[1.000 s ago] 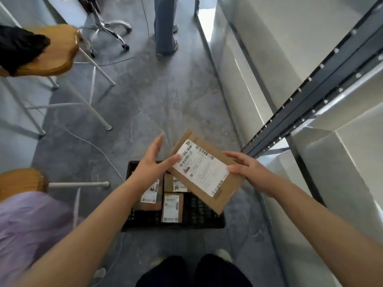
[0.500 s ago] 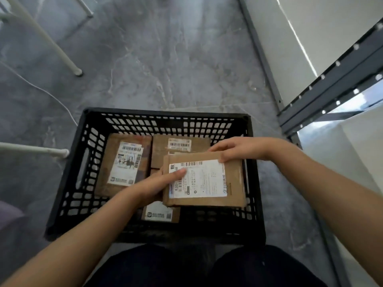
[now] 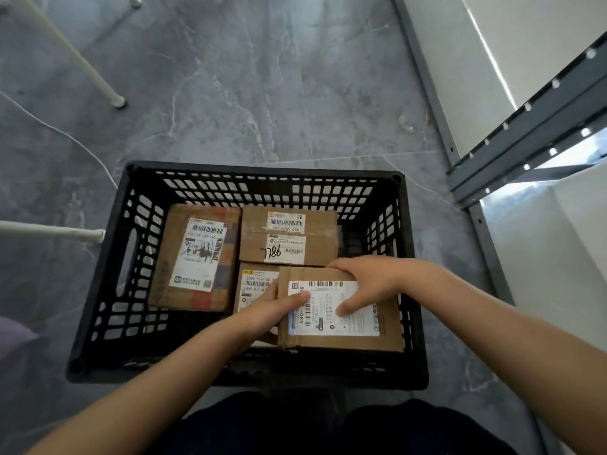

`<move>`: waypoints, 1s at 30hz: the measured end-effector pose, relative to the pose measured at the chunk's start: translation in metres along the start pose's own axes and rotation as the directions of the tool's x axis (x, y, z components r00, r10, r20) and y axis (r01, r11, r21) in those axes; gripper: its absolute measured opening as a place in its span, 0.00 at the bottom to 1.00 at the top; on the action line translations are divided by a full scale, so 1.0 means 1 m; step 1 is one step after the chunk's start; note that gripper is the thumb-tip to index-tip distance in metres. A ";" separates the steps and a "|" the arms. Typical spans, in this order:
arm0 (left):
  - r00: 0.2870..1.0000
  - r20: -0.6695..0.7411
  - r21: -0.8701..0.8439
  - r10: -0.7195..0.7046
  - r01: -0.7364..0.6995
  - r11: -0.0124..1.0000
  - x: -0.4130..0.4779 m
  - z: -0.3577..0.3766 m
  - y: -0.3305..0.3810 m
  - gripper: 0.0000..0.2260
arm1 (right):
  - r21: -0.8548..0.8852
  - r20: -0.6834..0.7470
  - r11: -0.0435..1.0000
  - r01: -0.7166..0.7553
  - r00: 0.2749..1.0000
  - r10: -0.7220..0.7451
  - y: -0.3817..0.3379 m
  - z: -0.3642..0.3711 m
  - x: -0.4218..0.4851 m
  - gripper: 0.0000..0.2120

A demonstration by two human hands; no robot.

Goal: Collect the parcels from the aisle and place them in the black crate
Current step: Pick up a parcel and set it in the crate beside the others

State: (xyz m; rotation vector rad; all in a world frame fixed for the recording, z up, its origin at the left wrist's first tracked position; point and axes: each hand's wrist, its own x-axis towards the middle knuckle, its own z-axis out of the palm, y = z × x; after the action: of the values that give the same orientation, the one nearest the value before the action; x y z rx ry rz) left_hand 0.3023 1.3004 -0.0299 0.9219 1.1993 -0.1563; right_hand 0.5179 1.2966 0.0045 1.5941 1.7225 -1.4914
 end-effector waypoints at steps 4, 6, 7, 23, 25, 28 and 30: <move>0.992 -0.067 0.008 0.105 -0.105 0.994 0.001 -0.001 0.002 0.28 | 0.038 -0.084 0.999 0.016 0.996 -0.013 0.006 0.001 0.002 0.38; 0.977 -0.142 0.039 0.157 -0.153 0.987 -0.002 -0.008 0.013 0.28 | 0.141 -0.097 0.989 0.033 0.995 -0.020 0.007 0.001 0.001 0.35; 0.969 -0.171 0.068 0.177 -0.168 0.983 -0.004 -0.013 0.020 0.27 | 0.215 -0.103 0.976 0.044 0.994 -0.022 0.006 0.002 -0.001 0.33; 0.799 -0.582 -0.137 0.152 -0.281 0.950 -0.032 -0.117 0.008 0.28 | 0.855 -0.343 0.425 0.297 0.939 0.034 -0.111 0.032 0.086 0.40; 0.756 -0.629 -0.090 0.180 -0.300 0.950 -0.037 -0.131 0.000 0.24 | 0.843 -0.349 0.438 0.313 0.937 0.002 -0.133 0.034 0.097 0.37; 0.662 -0.710 0.045 0.242 -0.300 0.953 -0.038 -0.150 -0.006 0.21 | 0.824 -0.345 0.476 0.307 0.939 -0.007 -0.156 0.034 0.114 0.34; 0.613 -0.738 0.107 0.281 -0.305 0.946 -0.037 -0.155 -0.009 0.19 | 0.823 -0.338 0.489 0.289 0.941 0.012 -0.167 0.033 0.122 0.32</move>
State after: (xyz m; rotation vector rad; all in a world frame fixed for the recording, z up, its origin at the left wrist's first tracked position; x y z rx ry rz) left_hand 0.1699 1.3873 -0.0121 1.1943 1.7758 0.5775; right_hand 0.3230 1.3618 -0.0334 2.2816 1.2474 -2.5981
